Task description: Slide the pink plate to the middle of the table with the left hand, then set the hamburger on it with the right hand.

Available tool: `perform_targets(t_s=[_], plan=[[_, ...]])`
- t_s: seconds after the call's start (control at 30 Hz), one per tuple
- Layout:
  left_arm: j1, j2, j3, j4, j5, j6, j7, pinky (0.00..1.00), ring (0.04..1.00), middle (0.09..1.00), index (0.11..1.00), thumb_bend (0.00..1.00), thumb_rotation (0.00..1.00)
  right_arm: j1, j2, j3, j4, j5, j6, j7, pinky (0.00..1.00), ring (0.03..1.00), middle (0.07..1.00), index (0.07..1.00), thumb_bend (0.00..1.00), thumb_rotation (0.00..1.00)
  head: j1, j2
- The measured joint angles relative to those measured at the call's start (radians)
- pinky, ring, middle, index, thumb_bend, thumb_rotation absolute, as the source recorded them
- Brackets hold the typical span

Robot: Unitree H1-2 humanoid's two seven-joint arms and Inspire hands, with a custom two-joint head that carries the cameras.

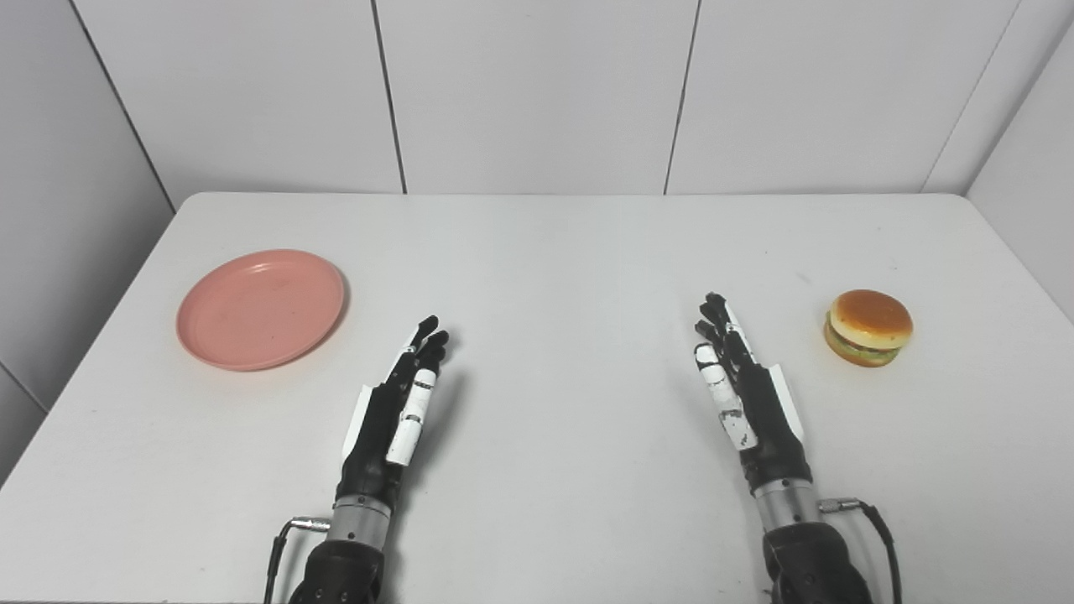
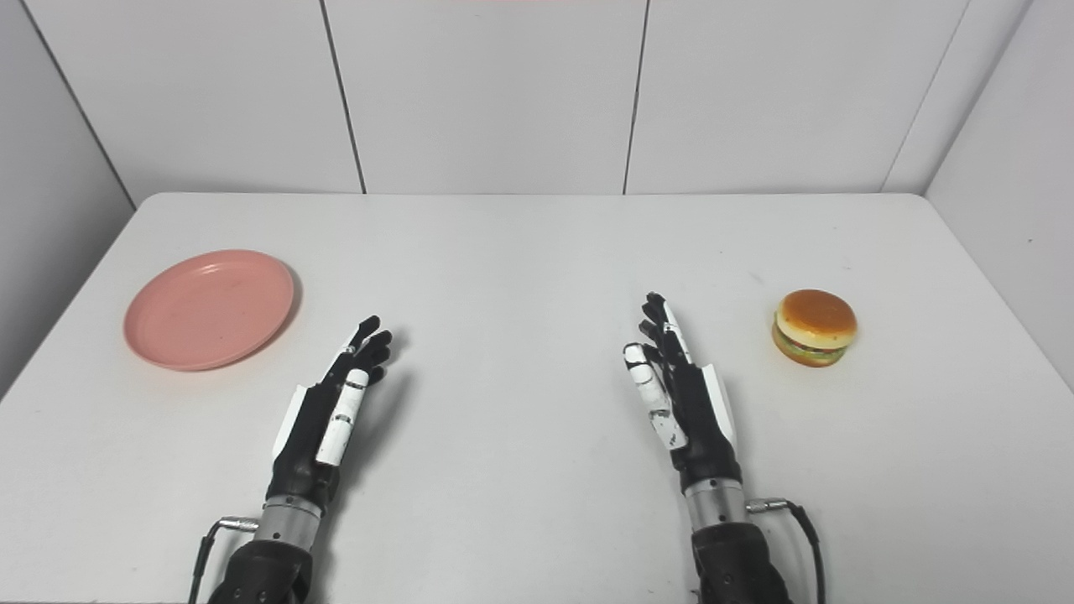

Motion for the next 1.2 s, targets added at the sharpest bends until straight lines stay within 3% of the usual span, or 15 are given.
perform_targets(t_s=[0.9, 0.97, 1.03, 1.1, 1.17, 1.2], plan=[[0.0, 0.0, 0.0, 0.002, 0.002, -0.002, 0.0, 0.91, 0.912, 0.909, 0.904, 0.37, 1.0, 0.0, 0.0, 0.0, 0.0, 0.003, 0.0, 0.0, 0.88, 0.913, 0.949, 0.959, 0.39, 1.0, 0.011, -0.008], [0.0, -0.001, -0.002, 0.004, 0.004, -0.004, 0.001, 0.91, 0.914, 0.91, 0.903, 0.37, 1.0, 0.0, 0.0, -0.001, 0.001, 0.006, -0.002, 0.0, 0.88, 0.913, 0.949, 0.959, 0.38, 1.0, 0.031, -0.018], [-0.002, -0.005, -0.003, 0.01, 0.013, -0.008, 0.006, 0.91, 0.912, 0.906, 0.896, 0.38, 0.98, -0.002, -0.003, -0.002, 0.004, 0.013, -0.003, 0.0, 0.89, 0.92, 0.951, 0.959, 0.37, 1.0, 0.104, -0.05], [-0.008, -0.015, -0.004, 0.019, 0.021, -0.012, 0.021, 0.9, 0.908, 0.907, 0.894, 0.39, 0.98, -0.004, -0.007, -0.003, 0.009, 0.021, -0.006, 0.001, 0.9, 0.93, 0.953, 0.959, 0.36, 1.0, 0.104, -0.051], [-0.011, -0.023, -0.01, 0.031, 0.042, -0.022, 0.032, 0.89, 0.906, 0.908, 0.897, 0.4, 1.0, -0.006, -0.011, -0.006, 0.018, 0.039, -0.021, 0.005, 0.92, 0.941, 0.953, 0.958, 0.34, 1.0, 0.17, -0.096], [-0.013, -0.028, -0.015, 0.037, 0.052, -0.03, 0.038, 0.89, 0.907, 0.909, 0.899, 0.39, 1.0, -0.007, -0.014, -0.009, 0.023, 0.05, -0.033, 0.009, 0.93, 0.944, 0.953, 0.958, 0.33, 1.0, 0.176, -0.101]])
